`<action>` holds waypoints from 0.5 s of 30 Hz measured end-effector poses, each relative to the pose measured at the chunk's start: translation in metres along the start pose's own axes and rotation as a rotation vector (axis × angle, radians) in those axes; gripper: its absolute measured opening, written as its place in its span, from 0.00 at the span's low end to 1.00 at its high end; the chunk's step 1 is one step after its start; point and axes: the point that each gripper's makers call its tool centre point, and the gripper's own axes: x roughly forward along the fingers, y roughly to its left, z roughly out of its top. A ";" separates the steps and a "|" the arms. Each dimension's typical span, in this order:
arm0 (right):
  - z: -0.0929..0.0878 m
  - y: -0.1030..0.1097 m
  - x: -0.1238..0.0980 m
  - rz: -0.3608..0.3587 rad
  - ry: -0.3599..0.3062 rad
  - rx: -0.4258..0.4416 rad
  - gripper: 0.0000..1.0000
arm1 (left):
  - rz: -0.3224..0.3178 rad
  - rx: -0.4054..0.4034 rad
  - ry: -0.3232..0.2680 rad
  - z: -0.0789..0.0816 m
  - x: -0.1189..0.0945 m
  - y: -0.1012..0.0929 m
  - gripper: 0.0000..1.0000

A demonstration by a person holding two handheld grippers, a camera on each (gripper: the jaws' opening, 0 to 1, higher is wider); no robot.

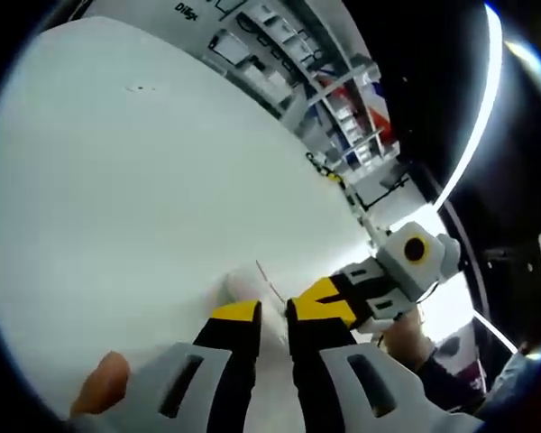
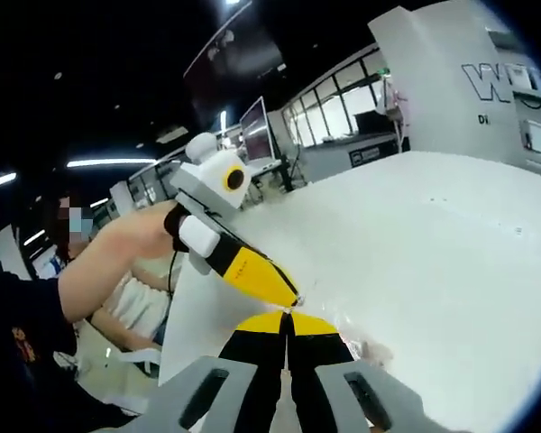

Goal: Open the resealable bag by pulling the two sides of the seal apart until the entire bag opening is separated and visibly accessible.

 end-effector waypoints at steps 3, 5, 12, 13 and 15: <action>0.001 0.000 -0.001 -0.002 -0.005 -0.007 0.00 | 0.011 0.002 0.006 -0.005 0.000 0.001 0.12; 0.002 -0.001 -0.001 -0.004 -0.005 -0.007 0.00 | 0.011 -0.001 0.007 -0.004 -0.001 0.001 0.12; 0.003 -0.001 -0.001 -0.007 -0.006 -0.024 0.00 | 0.005 -0.012 0.018 0.000 -0.001 0.004 0.08; 0.002 -0.001 -0.001 -0.008 -0.005 -0.027 0.00 | 0.003 -0.015 0.019 0.000 -0.001 0.004 0.08; 0.003 -0.002 -0.001 -0.007 -0.006 -0.027 0.00 | -0.010 -0.021 0.020 0.000 -0.001 0.002 0.05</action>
